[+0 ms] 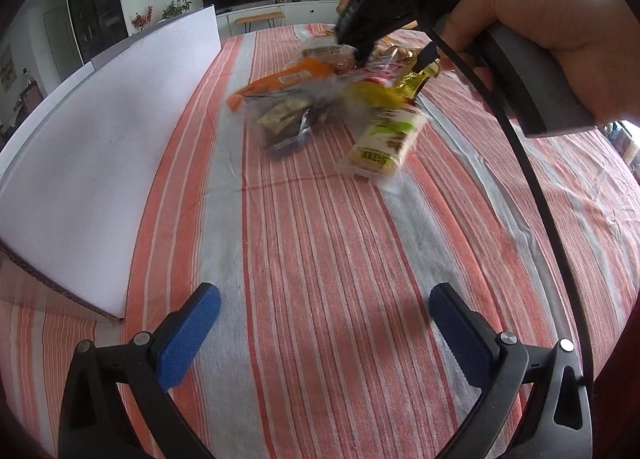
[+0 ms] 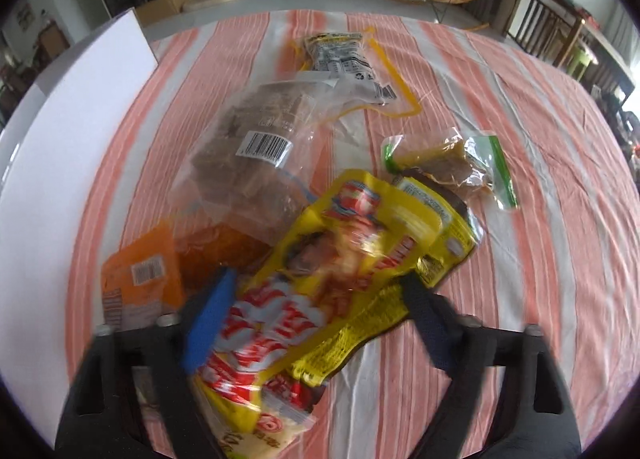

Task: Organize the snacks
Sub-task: 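Grasp the yellow-and-red long snack packet with the right tool and lift, then lay the yellow packet on the cloth beside the other packets, open right tool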

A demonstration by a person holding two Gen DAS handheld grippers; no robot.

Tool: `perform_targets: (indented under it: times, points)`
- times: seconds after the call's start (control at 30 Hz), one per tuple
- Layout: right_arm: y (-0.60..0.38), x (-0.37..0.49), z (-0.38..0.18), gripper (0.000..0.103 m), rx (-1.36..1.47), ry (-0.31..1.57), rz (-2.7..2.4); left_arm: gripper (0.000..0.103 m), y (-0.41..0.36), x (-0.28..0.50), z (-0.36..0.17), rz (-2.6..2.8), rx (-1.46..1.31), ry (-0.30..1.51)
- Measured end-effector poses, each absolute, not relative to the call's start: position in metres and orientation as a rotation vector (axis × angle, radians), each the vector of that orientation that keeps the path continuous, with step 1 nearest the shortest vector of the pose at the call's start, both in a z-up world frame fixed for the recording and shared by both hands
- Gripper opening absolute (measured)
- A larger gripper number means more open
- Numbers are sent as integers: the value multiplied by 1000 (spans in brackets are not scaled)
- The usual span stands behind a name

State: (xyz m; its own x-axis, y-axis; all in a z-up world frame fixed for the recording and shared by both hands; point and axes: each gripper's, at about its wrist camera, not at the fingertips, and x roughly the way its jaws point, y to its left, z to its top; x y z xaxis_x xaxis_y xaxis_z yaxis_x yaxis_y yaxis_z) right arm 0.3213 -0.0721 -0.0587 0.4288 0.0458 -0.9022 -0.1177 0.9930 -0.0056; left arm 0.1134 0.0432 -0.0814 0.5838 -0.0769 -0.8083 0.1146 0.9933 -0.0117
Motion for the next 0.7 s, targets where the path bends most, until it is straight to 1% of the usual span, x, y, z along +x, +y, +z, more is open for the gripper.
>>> perform_targets:
  times: [0.03,0.23,0.53,0.7]
  points:
    - [-72,319,-57,57,-90,1113,84,103,43,114,-82,-112,43,942]
    - [-80,312,-40,38,-77,1053,96,103,44,115,-82,-112,43,941]
    - [-92,289,-16,33,-28,935,147,103,44,115,-81,-111,43,941]
    - [-107,283,-7,31,17,909,159,103,44,115,-81,-112,43,941]
